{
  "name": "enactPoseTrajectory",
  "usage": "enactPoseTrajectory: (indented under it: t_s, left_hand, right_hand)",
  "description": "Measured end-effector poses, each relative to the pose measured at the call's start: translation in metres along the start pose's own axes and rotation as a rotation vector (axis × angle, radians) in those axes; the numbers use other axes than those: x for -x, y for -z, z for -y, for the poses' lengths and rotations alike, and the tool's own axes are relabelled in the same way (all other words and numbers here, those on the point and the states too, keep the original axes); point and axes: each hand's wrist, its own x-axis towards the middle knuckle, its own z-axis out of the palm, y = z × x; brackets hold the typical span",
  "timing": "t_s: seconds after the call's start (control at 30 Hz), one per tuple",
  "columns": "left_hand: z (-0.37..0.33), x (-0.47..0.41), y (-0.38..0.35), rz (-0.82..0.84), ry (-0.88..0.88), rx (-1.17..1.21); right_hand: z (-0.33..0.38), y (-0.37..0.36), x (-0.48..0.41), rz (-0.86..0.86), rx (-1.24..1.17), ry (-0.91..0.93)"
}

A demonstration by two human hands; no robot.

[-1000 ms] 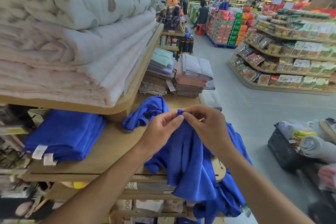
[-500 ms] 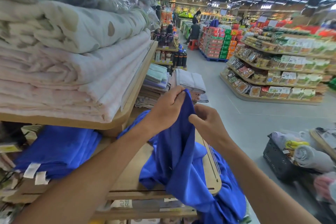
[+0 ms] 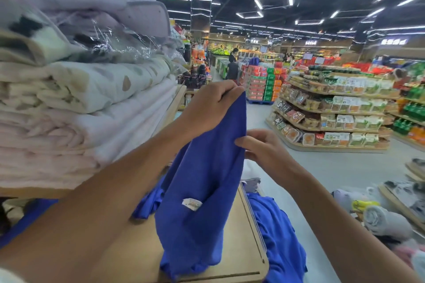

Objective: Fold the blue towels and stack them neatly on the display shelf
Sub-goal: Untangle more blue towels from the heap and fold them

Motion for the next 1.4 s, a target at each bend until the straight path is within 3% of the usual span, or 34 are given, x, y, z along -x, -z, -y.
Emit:
enactPoseTrajectory:
  t_s: [0.2, 0.43, 0.77, 0.97, 1.1, 1.2, 1.27, 1.4]
  left_hand:
    - [-0.010, -0.014, 0.014, -0.025, -0.052, -0.243]
    - [-0.017, -0.033, 0.018, -0.056, -0.011, -0.193]
    - [-0.025, -0.048, 0.008, -0.034, -0.071, -0.198]
    - [-0.017, -0.051, 0.008, 0.073, -0.071, -0.171]
    - [-0.005, -0.049, 0.015, 0.096, 0.005, -0.068]
    - [0.003, -0.047, 0.022, 0.079, 0.037, -0.128]
    - [0.004, -0.044, 0.023, 0.031, 0.048, -0.122]
    - [0.001, -0.036, 0.025, 0.017, 0.136, 0.006]
  right_hand:
    - [0.005, 0.015, 0.004, 0.119, 0.144, -0.071]
    - [0.002, 0.031, 0.026, 0.267, 0.352, -0.195]
    - [-0.016, 0.042, 0.045, -0.008, 0.494, -0.270]
    - [-0.022, 0.050, 0.054, 0.127, 0.560, -0.351]
    - [-0.033, 0.075, 0.058, -0.018, 0.514, -0.319]
    - [-0.051, 0.080, 0.069, 0.072, 0.664, -0.408]
    - [-0.060, 0.084, 0.076, 0.047, 0.638, -0.437]
    - [-0.074, 0.091, 0.080, -0.061, 0.557, -0.252]
